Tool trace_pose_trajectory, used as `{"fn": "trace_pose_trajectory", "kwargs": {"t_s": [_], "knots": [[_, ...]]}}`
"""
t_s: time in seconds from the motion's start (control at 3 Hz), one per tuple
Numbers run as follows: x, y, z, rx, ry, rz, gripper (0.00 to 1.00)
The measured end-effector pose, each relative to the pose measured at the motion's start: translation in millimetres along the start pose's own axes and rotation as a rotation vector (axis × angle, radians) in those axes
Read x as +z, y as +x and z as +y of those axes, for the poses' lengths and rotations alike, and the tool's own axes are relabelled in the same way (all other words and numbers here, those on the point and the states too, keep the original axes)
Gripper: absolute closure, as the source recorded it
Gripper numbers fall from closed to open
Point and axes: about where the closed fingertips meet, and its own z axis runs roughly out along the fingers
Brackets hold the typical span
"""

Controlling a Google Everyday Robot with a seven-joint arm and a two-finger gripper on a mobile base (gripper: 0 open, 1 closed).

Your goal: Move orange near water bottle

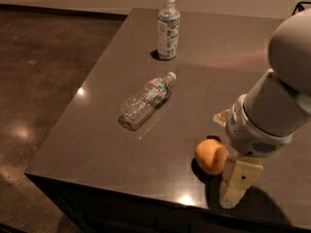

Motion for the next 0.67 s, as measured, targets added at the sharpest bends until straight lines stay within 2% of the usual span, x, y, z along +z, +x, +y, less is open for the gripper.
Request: {"fn": "trace_pose_trajectory", "kwargs": {"t_s": [0.67], "knots": [[1.6, -6.1, -0.9, -0.006, -0.008, -0.001, 0.4]]}}
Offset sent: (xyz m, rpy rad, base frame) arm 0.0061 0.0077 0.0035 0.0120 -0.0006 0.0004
